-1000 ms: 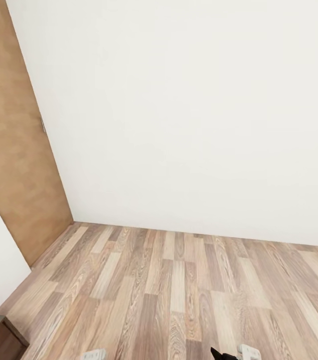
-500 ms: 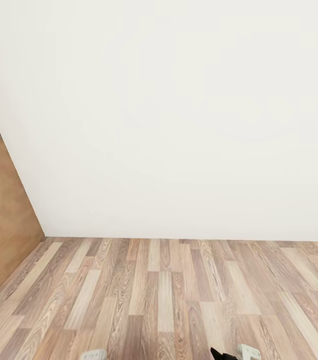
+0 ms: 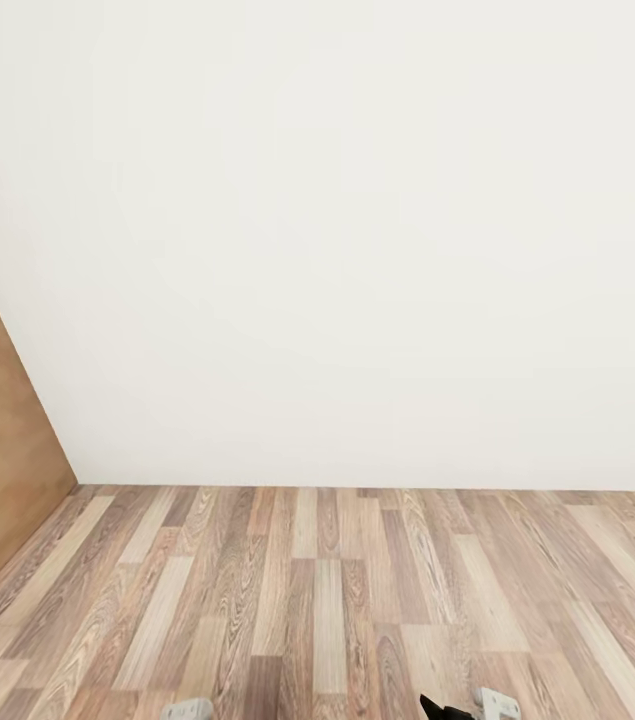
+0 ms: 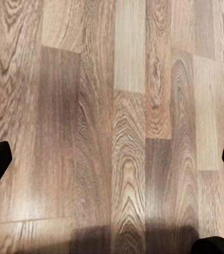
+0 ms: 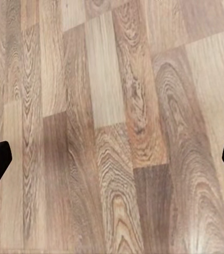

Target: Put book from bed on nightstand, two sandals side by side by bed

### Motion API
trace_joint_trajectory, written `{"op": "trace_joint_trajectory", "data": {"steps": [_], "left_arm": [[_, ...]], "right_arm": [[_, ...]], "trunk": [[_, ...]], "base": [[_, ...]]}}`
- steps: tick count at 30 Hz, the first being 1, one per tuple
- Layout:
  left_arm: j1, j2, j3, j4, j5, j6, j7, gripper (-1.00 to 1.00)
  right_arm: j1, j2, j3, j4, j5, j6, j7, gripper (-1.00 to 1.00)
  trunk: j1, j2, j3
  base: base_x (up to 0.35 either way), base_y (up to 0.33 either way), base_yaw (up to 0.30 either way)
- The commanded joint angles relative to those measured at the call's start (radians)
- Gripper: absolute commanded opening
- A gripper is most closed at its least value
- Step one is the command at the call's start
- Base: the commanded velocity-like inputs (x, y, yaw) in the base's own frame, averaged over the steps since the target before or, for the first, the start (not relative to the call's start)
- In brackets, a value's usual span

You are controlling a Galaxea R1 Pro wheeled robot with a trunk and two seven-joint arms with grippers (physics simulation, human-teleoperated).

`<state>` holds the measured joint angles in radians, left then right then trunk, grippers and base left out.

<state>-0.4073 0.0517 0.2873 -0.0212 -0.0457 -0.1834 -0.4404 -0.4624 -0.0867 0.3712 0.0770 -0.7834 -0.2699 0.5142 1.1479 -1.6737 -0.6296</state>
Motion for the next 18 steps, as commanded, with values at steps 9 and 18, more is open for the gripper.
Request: {"op": "trace_joint_trajectory", "data": {"steps": [9, 18], "left_arm": [[-0.001, 0.0, 0.006, 0.001, -0.004, -0.004, -0.003, 1.0], [-0.001, 0.0, 0.005, 0.001, -0.003, -0.004, -0.003, 1.0]], "right_arm": [[-0.002, 0.001, 0.009, 0.004, -0.01, -0.005, 0.007, 1.0], [-0.001, 0.001, 0.008, 0.004, -0.01, -0.005, 0.007, 1.0]], "trunk": [[0.0, -0.001, -0.001], [0.0, -0.001, -0.001]], "base": [[0.1, 0.0, 0.0], [0.318, 0.0, 0.0]]}}
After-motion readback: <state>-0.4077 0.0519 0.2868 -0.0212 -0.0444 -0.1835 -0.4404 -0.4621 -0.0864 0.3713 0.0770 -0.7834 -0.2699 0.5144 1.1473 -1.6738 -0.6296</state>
